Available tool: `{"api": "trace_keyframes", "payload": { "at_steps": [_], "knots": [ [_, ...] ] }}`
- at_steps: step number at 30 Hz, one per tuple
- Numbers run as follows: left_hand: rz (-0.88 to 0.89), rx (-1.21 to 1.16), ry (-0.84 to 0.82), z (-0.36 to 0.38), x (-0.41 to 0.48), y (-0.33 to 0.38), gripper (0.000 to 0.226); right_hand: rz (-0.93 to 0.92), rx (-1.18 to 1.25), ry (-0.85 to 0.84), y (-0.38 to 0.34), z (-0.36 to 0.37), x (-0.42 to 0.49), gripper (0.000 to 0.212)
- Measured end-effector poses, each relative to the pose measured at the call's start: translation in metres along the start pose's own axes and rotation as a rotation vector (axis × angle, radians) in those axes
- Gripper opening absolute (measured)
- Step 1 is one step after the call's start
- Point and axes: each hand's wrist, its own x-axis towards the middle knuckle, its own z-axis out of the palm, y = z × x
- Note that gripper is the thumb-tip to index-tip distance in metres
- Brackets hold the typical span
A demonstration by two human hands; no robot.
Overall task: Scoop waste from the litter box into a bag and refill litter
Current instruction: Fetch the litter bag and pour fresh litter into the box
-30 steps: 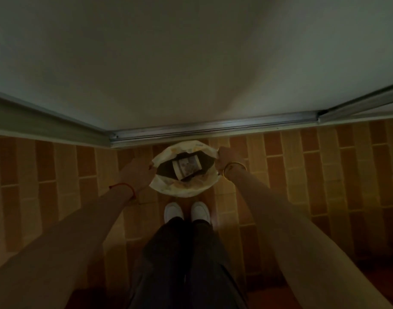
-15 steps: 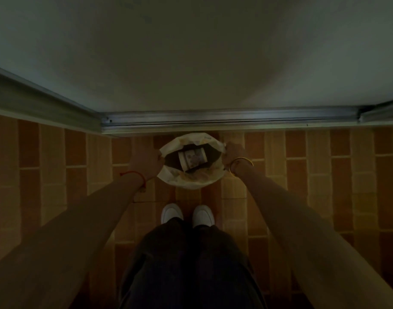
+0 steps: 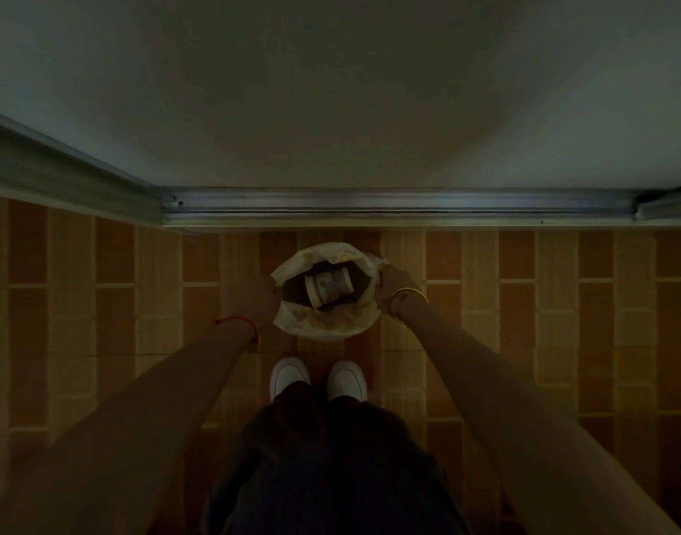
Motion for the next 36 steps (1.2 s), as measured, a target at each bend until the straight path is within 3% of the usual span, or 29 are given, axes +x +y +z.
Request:
{"api": "trace_keyframes", "payload": {
  "at_steps": [7, 14, 26, 30, 36],
  "knots": [
    [0.110, -0.142, -0.006, -0.015, -0.034, -0.010, 0.034, -0.024, 0.003, 0.030, -0.012, -0.013, -0.028, 0.048],
    [0.155, -0.306, 0.050, -0.079, -0.127, -0.005, 0.036, -0.101, 0.101, 0.064, -0.056, -0.053, -0.109, 0.046],
    [0.218, -0.562, 0.333, -0.226, -0.316, 0.005, 0.030, -0.324, 0.241, 0.141, -0.160, -0.154, -0.300, 0.047],
    [0.279, -0.560, 0.464, -0.269, -0.373, 0.007, 0.033, -0.413, 0.035, 0.166, -0.189, -0.190, -0.354, 0.050],
    [0.210, -0.542, 0.621, -0.308, -0.455, 0.003, 0.031, -0.594, -0.237, 0.246, -0.229, -0.230, -0.428, 0.049]
  ]
}}
